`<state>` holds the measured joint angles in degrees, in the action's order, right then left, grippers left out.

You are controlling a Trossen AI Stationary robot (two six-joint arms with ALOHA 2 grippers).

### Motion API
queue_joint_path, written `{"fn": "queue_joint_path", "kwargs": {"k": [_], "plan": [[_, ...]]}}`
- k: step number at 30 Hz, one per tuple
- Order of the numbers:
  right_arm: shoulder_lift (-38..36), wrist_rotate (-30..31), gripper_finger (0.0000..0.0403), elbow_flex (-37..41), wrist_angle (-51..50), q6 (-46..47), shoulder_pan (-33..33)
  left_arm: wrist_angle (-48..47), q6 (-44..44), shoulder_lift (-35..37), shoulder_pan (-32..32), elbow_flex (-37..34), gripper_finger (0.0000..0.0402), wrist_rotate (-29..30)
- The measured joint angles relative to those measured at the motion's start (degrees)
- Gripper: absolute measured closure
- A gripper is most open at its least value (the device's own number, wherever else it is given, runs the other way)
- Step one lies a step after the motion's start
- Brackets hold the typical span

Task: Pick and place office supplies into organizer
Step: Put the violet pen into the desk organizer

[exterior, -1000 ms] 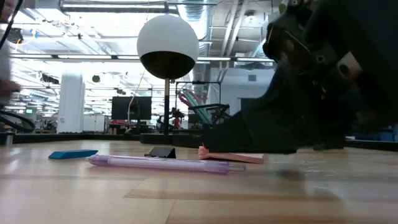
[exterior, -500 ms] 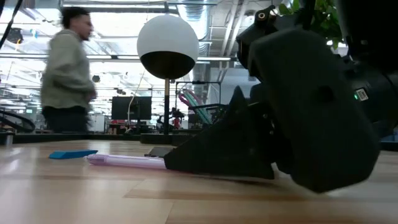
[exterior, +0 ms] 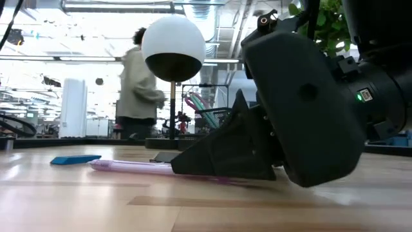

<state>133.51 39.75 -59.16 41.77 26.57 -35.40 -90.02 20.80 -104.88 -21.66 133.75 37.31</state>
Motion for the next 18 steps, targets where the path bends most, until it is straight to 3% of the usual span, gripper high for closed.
{"fn": "queue_joint_path", "kwargs": {"k": [8,18], "plan": [[-0.09,0.04,0.0309,-0.02,-1.27,-0.13,-0.16,0.01,1.77,-0.01,-0.02,0.0,0.0267,0.02],[-0.2,0.63,0.0352,-0.07,-2.86,0.49,-0.15,0.0,4.72,-0.01,-0.01,0.0,0.0267,0.05]]}}
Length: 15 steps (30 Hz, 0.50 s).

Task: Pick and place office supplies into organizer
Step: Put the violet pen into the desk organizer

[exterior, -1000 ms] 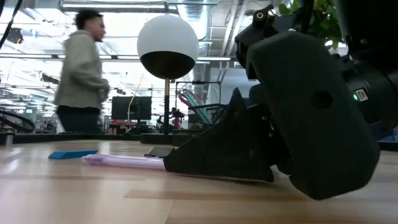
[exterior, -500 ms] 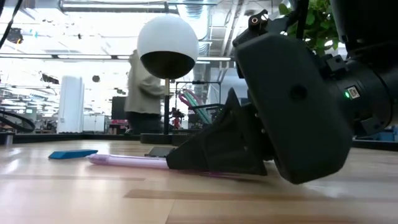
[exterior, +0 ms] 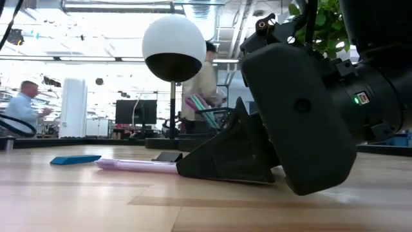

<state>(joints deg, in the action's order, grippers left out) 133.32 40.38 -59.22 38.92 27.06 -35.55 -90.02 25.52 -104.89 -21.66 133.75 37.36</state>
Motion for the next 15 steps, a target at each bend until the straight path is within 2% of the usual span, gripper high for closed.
{"fn": "queue_joint_path", "kwargs": {"k": [5,15], "plan": [[0.0,0.07,0.0373,0.0,0.02,0.39,-0.04,0.0,0.02,0.01,-0.01,0.0,0.0267,0.02],[0.3,2.33,0.0375,0.18,2.46,-1.01,-0.38,1.28,3.16,0.01,0.01,-0.01,0.0267,0.52]]}}
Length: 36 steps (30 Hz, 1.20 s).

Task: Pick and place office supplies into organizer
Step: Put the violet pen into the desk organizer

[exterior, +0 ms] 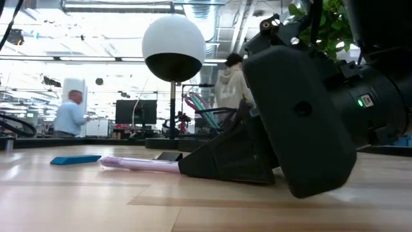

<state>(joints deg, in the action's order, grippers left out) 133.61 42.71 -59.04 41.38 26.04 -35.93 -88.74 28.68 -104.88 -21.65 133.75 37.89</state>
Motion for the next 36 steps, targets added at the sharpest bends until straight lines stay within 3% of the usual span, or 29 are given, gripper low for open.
{"fn": "queue_joint_path", "kwargs": {"k": [10,18,23,28,36], "plan": [[-0.85,8.47,0.0375,-0.42,4.02,-3.41,-0.94,-0.27,0.44,0.0,-0.09,-0.01,0.0267,0.92],[-11.26,12.97,0.0375,-0.61,1.43,-13.08,-0.56,-0.33,0.26,0.0,-0.09,-0.01,0.0267,0.72],[-22.41,16.91,0.0374,-0.73,-10.38,-16.79,1.11,-0.92,-0.13,0.1,-0.11,0.21,0.0267,0.03],[-33.8,20.05,0.0375,-0.73,-27.2,-12.53,4.35,-1.33,-0.78,1.25,-0.59,1.06,0.0267,0.43],[-46.29,16.47,0.0375,-0.79,-44.2,-10.75,12.99,-1.33,-2.16,5.76,-0.8,1.1,0.0267,4.69]]}}
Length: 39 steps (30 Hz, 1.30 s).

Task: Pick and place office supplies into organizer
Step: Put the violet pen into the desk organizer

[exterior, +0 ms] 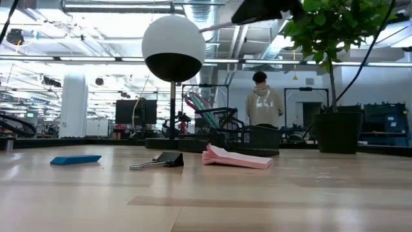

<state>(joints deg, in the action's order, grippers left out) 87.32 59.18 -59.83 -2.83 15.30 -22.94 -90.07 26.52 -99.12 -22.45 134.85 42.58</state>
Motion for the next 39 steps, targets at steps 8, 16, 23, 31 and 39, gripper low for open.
{"fn": "queue_joint_path", "kwargs": {"k": [8,16,23,31,39], "plan": [[-0.01,-13.17,0.0375,-10.57,-27.21,11.45,10.39,0.03,-2.28,2.86,-0.03,0.04,0.0267,1.82],[11.89,-25.8,0.0375,-33.63,-57.78,15.37,16.65,0.06,-4.86,2.99,-0.03,0.04,0.0267,2.69],[24.92,-31.92,0.0375,-48.69,-74.29,15.93,18.84,0.06,-5.51,2.96,-0.03,0.04,0.0267,3.55],[35.77,-33.61,0.0375,-60.3,-82.62,12.4,20.55,0.06,-6.43,2.94,-0.01,0.04,0.0267,3.89],[42.86,-34.14,0.0375,-69.84,-87.05,7.29,22.56,0.08,-8.6,2.92,-0.01,0.04,0.0267,5.22]]}}
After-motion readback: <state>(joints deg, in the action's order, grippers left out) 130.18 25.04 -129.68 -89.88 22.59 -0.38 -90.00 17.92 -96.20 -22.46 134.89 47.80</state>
